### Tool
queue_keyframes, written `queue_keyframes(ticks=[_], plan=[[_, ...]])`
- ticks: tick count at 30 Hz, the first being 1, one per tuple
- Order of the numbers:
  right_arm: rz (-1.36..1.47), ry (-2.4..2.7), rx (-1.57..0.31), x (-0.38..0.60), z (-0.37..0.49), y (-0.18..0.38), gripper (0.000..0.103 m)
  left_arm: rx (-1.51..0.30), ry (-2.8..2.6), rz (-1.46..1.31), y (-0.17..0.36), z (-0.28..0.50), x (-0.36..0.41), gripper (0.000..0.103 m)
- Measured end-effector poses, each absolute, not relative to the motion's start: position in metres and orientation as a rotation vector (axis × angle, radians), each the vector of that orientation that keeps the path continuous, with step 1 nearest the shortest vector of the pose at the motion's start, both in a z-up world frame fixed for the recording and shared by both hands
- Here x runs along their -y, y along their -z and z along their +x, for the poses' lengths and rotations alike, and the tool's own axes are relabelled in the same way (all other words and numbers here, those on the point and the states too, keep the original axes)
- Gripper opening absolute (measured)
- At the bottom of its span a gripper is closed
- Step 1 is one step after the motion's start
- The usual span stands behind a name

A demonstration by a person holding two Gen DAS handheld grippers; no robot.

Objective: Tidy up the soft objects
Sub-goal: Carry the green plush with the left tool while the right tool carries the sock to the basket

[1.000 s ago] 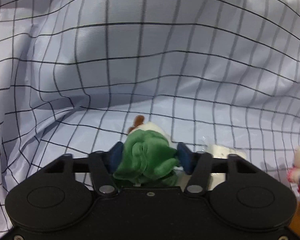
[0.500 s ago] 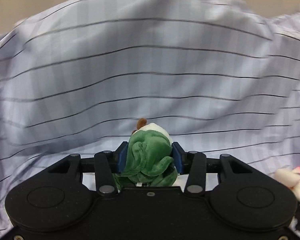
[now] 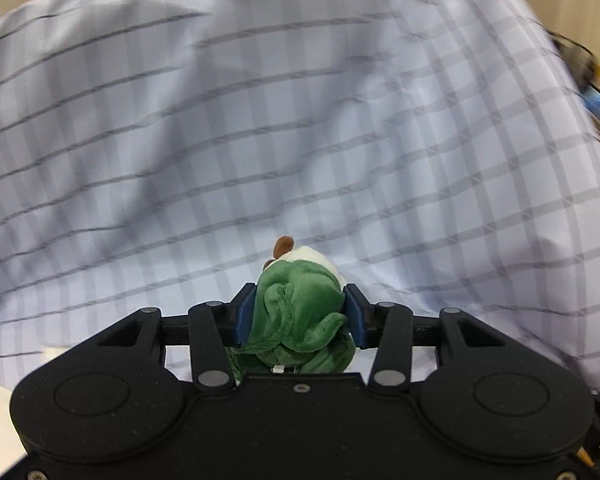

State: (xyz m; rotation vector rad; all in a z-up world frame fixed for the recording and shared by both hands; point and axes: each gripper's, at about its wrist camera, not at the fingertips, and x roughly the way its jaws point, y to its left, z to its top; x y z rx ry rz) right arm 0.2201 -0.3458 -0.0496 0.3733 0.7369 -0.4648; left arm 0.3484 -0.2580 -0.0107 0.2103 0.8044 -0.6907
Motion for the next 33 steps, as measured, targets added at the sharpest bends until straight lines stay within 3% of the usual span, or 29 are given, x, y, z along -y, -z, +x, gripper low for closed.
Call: queue_keyframes(ticks=[10,19,33], plan=[[0.395,0.499,-0.745,0.336,0.150,0.035,0.076,-0.878,0.808,0.202,0.001,0.272,0.256,0.046],[0.355,0.429,-0.755,0.283,0.088,0.021,0.076,-0.914,0.720,0.141,-0.025,0.195,0.180,0.046],[0.305,0.259,-0.650,0.208,0.018,-0.019,0.076,-0.817,0.402,0.057,-0.031,0.075,0.069,0.046]])
